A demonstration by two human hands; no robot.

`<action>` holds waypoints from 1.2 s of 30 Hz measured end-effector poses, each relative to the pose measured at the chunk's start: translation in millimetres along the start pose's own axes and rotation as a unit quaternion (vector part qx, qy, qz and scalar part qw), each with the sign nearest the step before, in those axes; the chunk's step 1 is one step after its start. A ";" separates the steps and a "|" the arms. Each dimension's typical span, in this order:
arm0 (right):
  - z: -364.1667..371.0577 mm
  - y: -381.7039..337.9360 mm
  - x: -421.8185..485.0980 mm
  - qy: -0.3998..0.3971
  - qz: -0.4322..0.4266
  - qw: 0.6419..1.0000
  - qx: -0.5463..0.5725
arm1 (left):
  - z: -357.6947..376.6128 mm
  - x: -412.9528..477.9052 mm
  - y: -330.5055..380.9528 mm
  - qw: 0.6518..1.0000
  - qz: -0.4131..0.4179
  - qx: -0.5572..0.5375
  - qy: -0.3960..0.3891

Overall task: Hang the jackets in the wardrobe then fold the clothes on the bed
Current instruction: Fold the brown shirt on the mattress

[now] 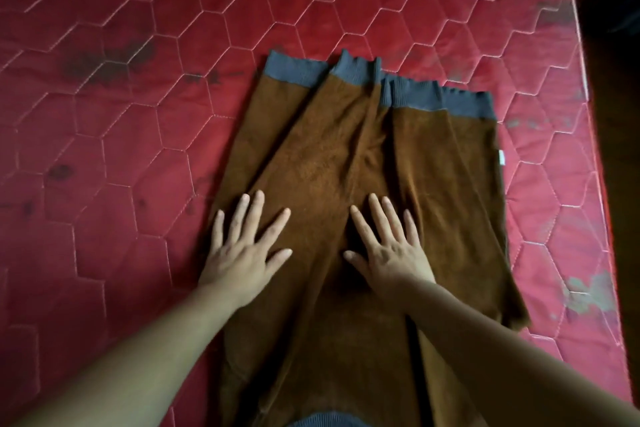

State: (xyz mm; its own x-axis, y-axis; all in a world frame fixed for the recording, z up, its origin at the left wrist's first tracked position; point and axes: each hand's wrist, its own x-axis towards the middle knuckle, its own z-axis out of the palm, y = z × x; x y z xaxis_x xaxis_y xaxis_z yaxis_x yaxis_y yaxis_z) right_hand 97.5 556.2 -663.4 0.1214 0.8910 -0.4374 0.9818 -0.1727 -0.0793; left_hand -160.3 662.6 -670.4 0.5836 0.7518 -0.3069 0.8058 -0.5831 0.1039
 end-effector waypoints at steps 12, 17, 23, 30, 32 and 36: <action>31.5 31.7 -118.0 0.011 0.030 0.999 0.020 | 23.4 -117.2 34.3 0.991 0.108 0.044 -0.070; 92.9 43.5 -209.7 -0.040 0.040 0.998 -0.004 | 45.0 -160.2 38.3 0.993 0.092 0.050 -0.063; 90.3 30.2 -212.9 -0.046 0.082 0.996 0.002 | 30.1 -161.3 45.8 0.987 0.099 0.080 -0.102; 82.9 15.8 -257.7 -0.126 0.066 0.990 0.012 | 17.3 -193.7 46.8 0.980 0.071 0.122 -0.138; 89.1 13.8 -270.9 -0.125 0.065 0.990 0.001 | 17.6 -202.8 39.3 0.981 0.063 0.134 -0.126; 97.1 19.0 -286.5 -0.110 0.062 0.992 0.001 | 17.6 -221.8 23.3 0.972 0.031 0.176 -0.153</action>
State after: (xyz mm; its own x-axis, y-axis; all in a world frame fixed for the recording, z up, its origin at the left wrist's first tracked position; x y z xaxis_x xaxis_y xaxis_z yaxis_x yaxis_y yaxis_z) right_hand 67.1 256.8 -626.6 0.2051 0.7495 -0.6294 0.9612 -0.2756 -0.0150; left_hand -272.8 476.9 -616.6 0.5295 0.6164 -0.5828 0.6535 -0.7344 -0.1832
